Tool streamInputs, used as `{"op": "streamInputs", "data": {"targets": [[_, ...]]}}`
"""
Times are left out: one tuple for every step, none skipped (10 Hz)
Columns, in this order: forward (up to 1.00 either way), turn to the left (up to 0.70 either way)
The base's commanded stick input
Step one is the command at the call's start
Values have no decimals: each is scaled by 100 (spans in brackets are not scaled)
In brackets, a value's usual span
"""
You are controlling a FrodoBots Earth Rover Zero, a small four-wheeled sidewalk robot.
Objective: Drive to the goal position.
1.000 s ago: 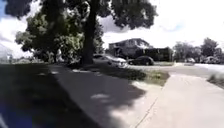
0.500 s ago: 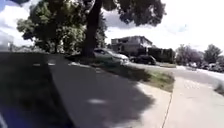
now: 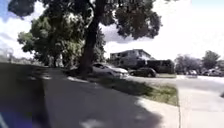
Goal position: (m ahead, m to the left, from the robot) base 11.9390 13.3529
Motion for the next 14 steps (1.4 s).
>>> {"op": "streamInputs", "data": {"targets": [[70, 25], [70, 35], [70, 35], [70, 35], [70, 24], [70, 0], [70, 0], [70, 1], [70, 3], [70, 33], [70, 35], [70, 35], [70, 35], [70, 35]]}}
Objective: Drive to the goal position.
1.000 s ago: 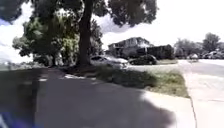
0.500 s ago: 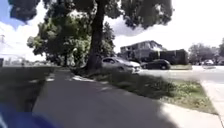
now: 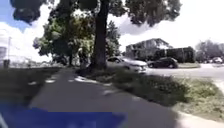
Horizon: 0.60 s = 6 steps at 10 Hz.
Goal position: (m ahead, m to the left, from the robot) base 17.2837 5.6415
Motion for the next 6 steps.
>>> {"op": "streamInputs", "data": {"targets": [[70, 35], [70, 35], [70, 35], [70, 35], [70, 2], [70, 0]]}}
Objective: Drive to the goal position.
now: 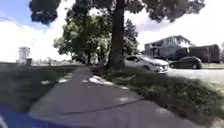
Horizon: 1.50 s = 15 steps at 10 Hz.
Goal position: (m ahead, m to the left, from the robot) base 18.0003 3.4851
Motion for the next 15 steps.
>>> {"op": "streamInputs", "data": {"targets": [[70, 4], [70, 35], [70, 35], [70, 35], [70, 35], [70, 35], [70, 35], [70, 35], [70, 35], [70, 35], [70, 34], [70, 0], [70, 0], [70, 0], [70, 0]]}}
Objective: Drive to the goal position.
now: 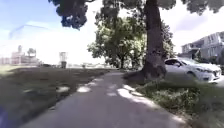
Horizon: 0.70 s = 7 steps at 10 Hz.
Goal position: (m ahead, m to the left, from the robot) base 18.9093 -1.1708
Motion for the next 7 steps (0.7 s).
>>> {"op": "streamInputs", "data": {"targets": [[70, 0], [70, 0], [70, 0], [70, 0], [70, 0], [70, 0], [70, 0]]}}
